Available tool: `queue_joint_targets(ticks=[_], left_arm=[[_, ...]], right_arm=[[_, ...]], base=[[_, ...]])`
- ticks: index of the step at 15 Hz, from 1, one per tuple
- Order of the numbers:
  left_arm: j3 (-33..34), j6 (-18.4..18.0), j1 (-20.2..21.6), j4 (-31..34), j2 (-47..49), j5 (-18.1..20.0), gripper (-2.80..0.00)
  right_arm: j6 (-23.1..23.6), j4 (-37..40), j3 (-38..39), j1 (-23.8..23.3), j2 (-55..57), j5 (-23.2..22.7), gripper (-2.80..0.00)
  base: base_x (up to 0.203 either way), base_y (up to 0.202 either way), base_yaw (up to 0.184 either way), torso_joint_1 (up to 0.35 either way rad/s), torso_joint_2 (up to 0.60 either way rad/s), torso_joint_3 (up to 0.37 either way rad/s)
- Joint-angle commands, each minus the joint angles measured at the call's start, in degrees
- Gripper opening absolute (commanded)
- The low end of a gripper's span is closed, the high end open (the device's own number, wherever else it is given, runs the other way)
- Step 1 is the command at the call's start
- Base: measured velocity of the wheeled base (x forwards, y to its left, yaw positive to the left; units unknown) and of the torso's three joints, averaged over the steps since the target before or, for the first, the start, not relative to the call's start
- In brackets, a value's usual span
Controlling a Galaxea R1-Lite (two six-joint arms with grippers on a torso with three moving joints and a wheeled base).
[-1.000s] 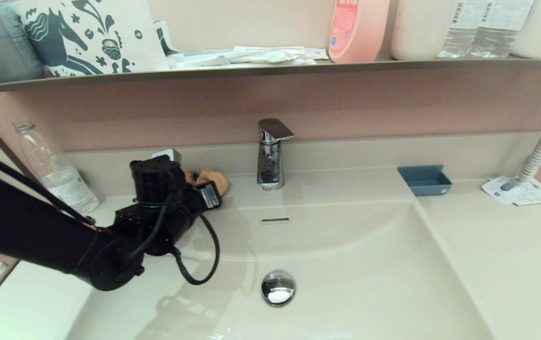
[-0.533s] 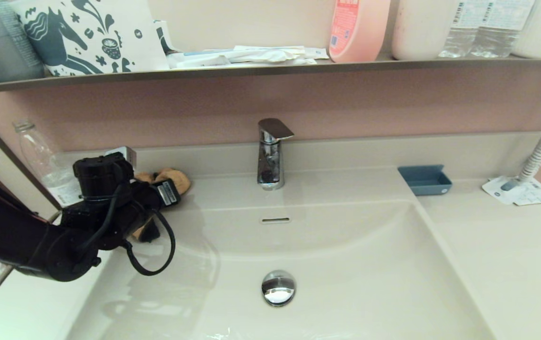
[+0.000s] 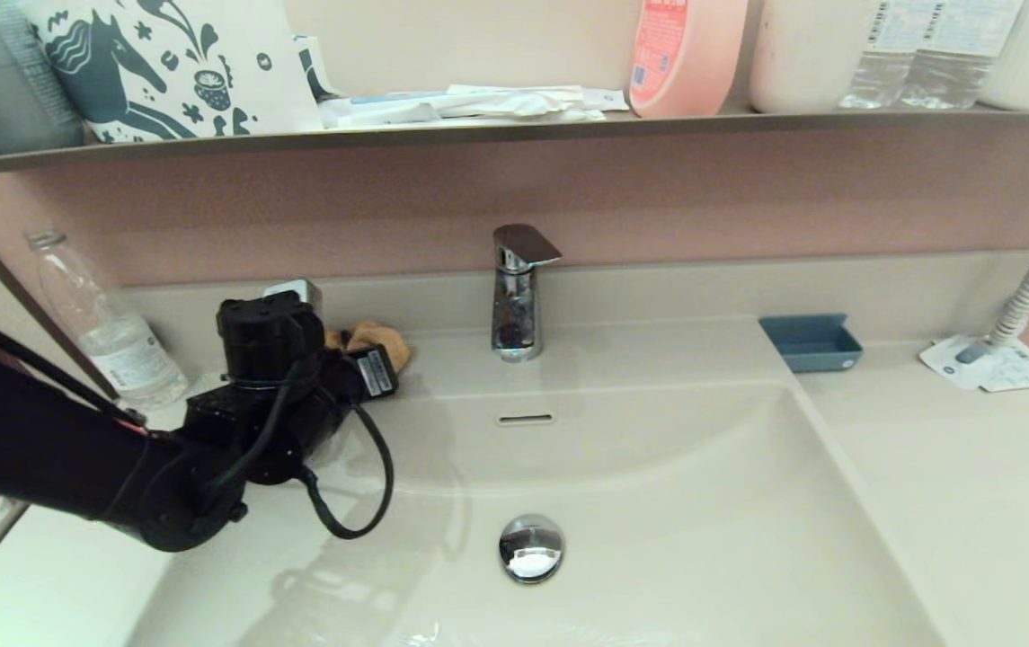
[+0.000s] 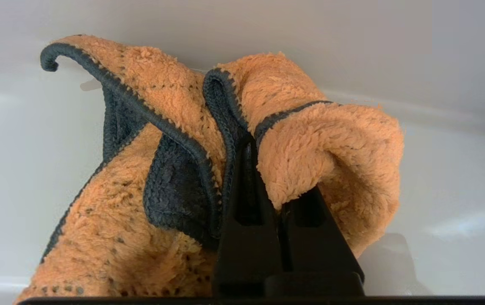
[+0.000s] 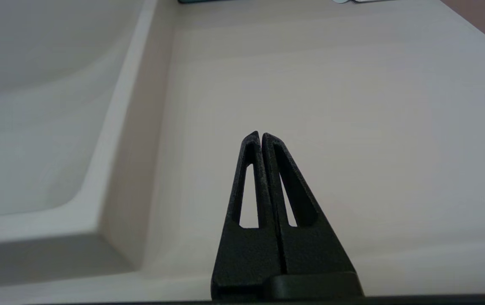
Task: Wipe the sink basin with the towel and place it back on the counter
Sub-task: Wipe the sink
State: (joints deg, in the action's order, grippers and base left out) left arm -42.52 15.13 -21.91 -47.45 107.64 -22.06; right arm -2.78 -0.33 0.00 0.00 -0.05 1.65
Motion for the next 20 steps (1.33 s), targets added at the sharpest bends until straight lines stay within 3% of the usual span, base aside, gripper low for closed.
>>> queue_joint_targets(ticks=[1, 4, 7, 10, 13, 14, 16, 20], left_arm=[[-1.73, 0.15, -4.84, -0.63, 2.22, -2.57, -2.8], [-6.92, 0.18, -12.3, -0.39, 6.98, -7.71, -2.8], [-12.32, 0.31, -16.59, 3.3, 8.55, -10.67, -2.8], [-13.32, 0.65, -17.29, 5.17, 7.71, -11.51, -2.8], [-8.23, 1.6, -17.09, 5.11, 4.79, -11.67, -2.8], [-5.96, 2.2, -16.3, 5.1, 3.49, -11.64, -2.8], [-3.2, 2.49, -10.62, 5.08, 1.23, -10.35, -2.8], [2.42, 1.24, -0.07, 5.24, -6.71, -4.63, -2.8]], right_arm=[[-0.03, -0.02, 0.0, 0.0, 0.05, 0.02, -2.8], [0.02, -0.03, 0.0, -0.07, 0.05, 0.02, -2.8], [-0.03, -0.02, 0.0, 0.0, 0.05, 0.02, -2.8], [-0.03, -0.08, 0.0, 0.0, 0.05, 0.02, -2.8], [0.01, -0.07, 0.0, 0.0, 0.05, 0.02, -2.8], [-0.03, -0.08, 0.0, 0.0, 0.05, 0.02, -2.8], [-0.03, -0.02, 0.0, 0.0, 0.05, 0.02, -2.8], [0.03, -0.03, 0.0, 0.0, 0.05, 0.02, -2.8]], base=[[0.0, 0.0, 0.0, 0.0, 0.0, 0.0], [0.0, 0.0, 0.0, 0.0, 0.0, 0.0], [0.0, 0.0, 0.0, 0.0, 0.0, 0.0], [0.0, 0.0, 0.0, 0.0, 0.0, 0.0], [0.0, 0.0, 0.0, 0.0, 0.0, 0.0], [0.0, 0.0, 0.0, 0.0, 0.0, 0.0], [0.0, 0.0, 0.0, 0.0, 0.0, 0.0], [0.0, 0.0, 0.0, 0.0, 0.0, 0.0]])
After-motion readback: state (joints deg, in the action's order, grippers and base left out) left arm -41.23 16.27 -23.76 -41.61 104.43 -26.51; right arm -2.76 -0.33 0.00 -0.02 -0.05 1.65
